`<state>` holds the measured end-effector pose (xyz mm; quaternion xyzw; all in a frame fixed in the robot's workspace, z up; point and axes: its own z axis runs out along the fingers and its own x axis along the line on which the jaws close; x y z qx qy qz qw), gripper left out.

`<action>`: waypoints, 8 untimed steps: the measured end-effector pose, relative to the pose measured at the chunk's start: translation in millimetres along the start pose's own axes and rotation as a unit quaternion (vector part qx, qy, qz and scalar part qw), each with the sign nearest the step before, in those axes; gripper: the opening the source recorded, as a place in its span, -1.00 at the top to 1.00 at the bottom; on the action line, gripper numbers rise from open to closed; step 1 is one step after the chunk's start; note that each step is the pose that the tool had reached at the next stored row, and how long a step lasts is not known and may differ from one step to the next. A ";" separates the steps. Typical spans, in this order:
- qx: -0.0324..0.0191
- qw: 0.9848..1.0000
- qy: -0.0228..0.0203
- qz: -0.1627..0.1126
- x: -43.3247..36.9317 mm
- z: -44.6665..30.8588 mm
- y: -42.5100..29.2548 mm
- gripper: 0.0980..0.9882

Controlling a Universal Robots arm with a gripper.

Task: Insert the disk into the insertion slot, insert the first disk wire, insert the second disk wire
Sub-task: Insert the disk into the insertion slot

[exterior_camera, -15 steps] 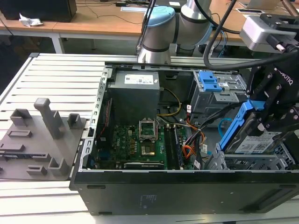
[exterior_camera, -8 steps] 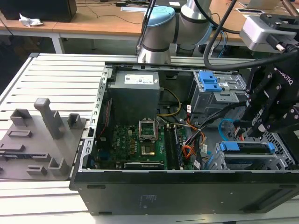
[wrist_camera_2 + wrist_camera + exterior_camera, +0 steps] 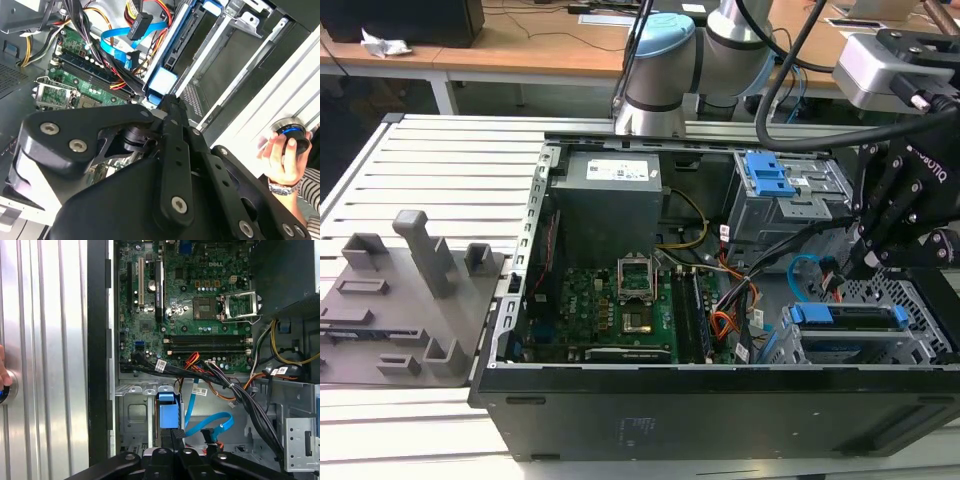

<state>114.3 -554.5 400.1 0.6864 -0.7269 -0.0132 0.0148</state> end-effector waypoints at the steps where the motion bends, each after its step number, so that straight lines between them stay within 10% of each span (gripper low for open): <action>1: 0.000 1.000 0.000 0.000 0.0 0.0 0.0 0.98; 8: 0.000 1.000 0.000 0.000 -0.4 0.2 -2.2 0.98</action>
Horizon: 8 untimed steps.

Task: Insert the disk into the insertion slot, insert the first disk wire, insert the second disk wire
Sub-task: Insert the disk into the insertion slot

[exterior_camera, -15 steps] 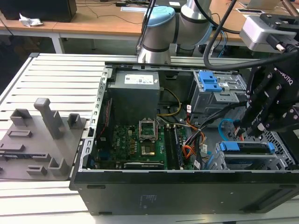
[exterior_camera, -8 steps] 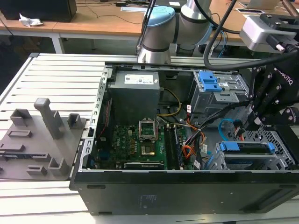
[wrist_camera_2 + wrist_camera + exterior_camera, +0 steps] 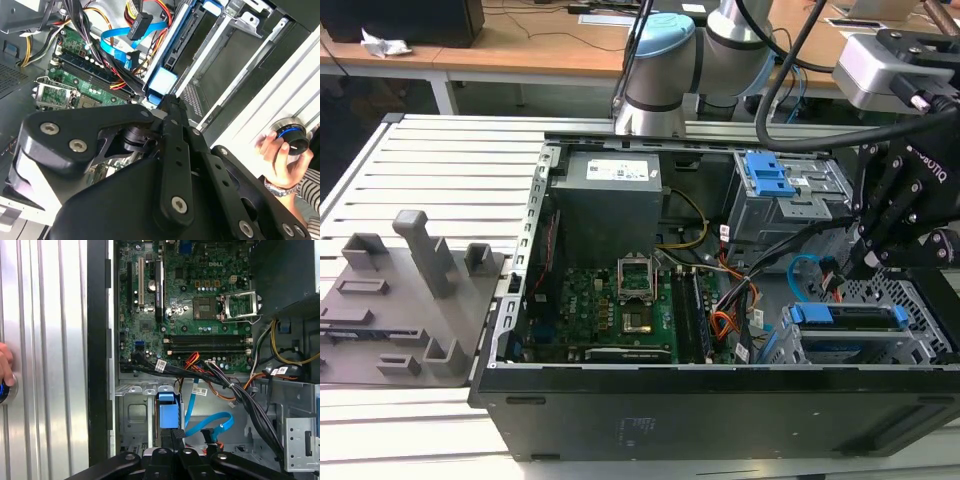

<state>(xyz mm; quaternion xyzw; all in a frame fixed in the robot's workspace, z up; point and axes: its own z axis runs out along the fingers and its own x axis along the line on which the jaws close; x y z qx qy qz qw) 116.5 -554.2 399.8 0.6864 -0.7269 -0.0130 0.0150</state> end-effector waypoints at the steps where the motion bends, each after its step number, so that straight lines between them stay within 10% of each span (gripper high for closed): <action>1: 0.000 1.000 0.000 0.000 -0.3 0.0 -2.2 0.98; 8: -0.001 1.000 0.001 0.000 -2.7 16.1 -10.7 0.98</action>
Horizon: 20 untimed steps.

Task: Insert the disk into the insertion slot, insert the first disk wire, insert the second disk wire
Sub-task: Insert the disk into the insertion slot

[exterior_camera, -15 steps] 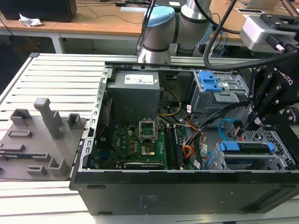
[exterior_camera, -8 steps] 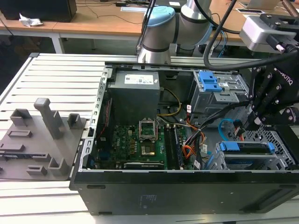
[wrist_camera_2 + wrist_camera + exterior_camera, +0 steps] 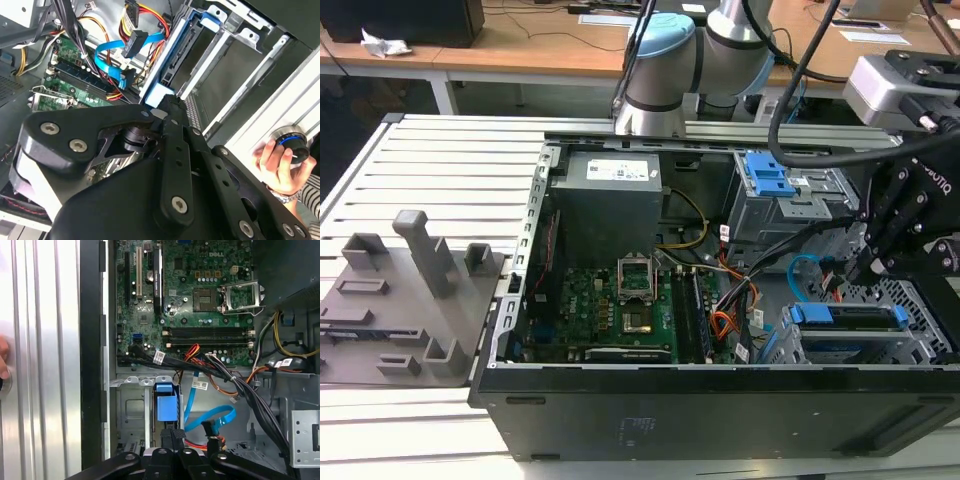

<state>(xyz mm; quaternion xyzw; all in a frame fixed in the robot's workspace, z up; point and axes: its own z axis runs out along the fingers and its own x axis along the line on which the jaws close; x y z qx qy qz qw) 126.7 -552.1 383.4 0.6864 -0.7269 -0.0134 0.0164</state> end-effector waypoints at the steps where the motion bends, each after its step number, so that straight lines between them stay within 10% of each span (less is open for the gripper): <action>1: 0.000 1.000 0.000 0.000 0.0 3.4 -0.2 0.98; 9: -0.001 1.000 0.000 0.000 -0.6 20.7 -9.6 0.98; 20: -0.001 1.000 0.000 0.000 -0.7 21.7 -10.7 0.98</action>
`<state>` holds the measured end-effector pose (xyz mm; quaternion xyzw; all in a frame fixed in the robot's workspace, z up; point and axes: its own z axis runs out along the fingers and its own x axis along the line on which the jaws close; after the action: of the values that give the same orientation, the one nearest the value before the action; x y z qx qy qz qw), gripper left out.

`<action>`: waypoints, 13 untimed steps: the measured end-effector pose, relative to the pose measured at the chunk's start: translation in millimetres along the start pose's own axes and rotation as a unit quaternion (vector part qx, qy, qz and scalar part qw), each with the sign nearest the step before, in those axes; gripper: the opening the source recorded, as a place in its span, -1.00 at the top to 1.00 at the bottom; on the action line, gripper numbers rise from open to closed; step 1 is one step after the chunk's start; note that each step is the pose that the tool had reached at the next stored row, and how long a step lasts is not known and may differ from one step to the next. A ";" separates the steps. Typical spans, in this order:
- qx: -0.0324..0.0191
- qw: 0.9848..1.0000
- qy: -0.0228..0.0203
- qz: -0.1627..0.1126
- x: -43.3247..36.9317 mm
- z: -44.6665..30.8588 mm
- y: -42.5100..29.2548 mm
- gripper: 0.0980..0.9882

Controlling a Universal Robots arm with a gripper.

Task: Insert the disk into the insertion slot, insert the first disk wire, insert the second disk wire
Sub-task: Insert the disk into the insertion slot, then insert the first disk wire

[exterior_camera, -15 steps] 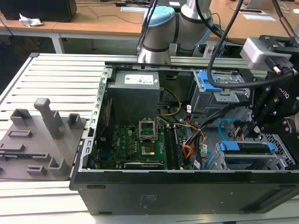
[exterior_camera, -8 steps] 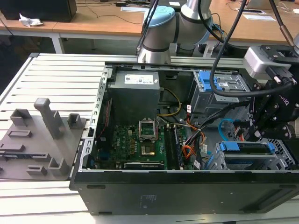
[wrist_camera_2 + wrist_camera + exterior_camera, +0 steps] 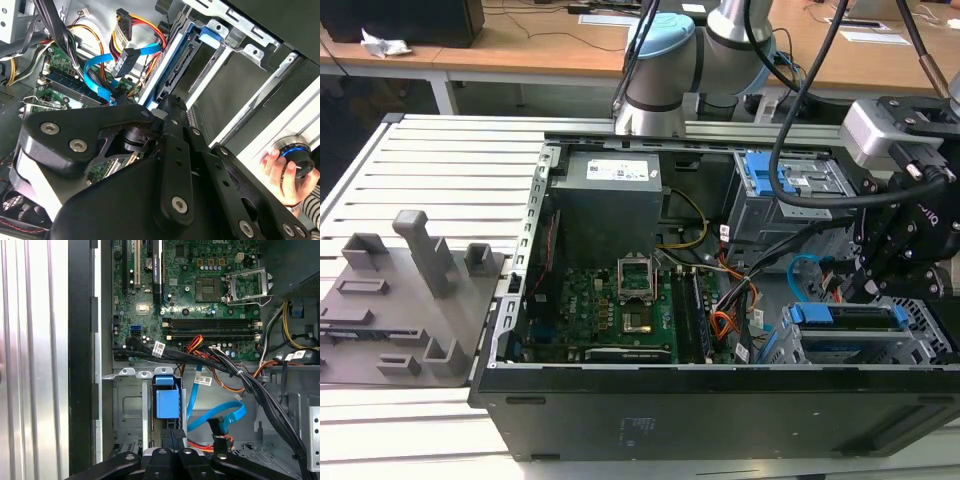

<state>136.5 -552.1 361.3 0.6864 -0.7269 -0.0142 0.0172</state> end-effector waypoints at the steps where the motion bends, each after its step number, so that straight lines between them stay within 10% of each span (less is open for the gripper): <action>1: 0.000 1.000 0.000 0.000 0.0 0.0 0.0 0.98; 11: 0.000 1.000 0.000 0.000 -0.6 -1.5 -11.1 0.98; 13: 0.000 1.000 0.000 0.000 -0.7 -11.4 -10.9 0.98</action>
<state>147.9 -552.0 372.2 0.6864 -0.7269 -0.0142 0.0173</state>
